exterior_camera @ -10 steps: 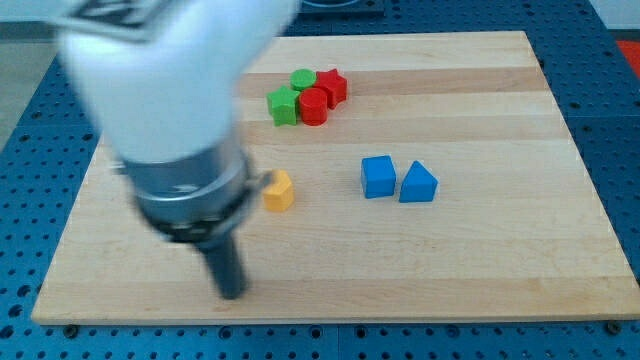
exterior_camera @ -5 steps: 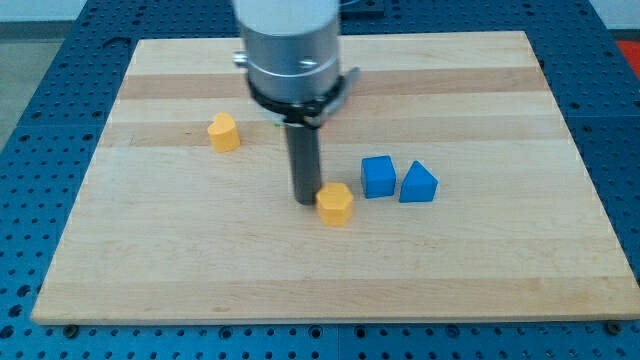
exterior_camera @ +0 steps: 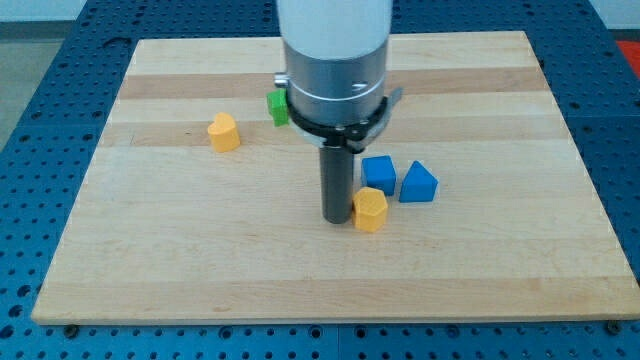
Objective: Push the yellow hexagon into the blue cube
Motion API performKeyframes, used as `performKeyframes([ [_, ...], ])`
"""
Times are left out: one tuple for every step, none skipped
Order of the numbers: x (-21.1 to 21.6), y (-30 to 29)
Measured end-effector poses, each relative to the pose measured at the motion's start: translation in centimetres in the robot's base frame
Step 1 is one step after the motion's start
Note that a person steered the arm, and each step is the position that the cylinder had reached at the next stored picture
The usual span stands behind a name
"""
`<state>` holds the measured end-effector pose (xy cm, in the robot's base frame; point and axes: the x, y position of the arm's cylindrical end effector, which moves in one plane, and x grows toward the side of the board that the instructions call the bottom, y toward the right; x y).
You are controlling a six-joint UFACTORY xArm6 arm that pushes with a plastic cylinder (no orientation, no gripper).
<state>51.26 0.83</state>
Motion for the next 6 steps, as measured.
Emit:
performKeyframes([
  [1.8,0.1],
  [4.2,0.4],
  [4.2,1.2],
  [3.2,1.3],
  [2.9,1.6],
  [2.4,2.9],
])
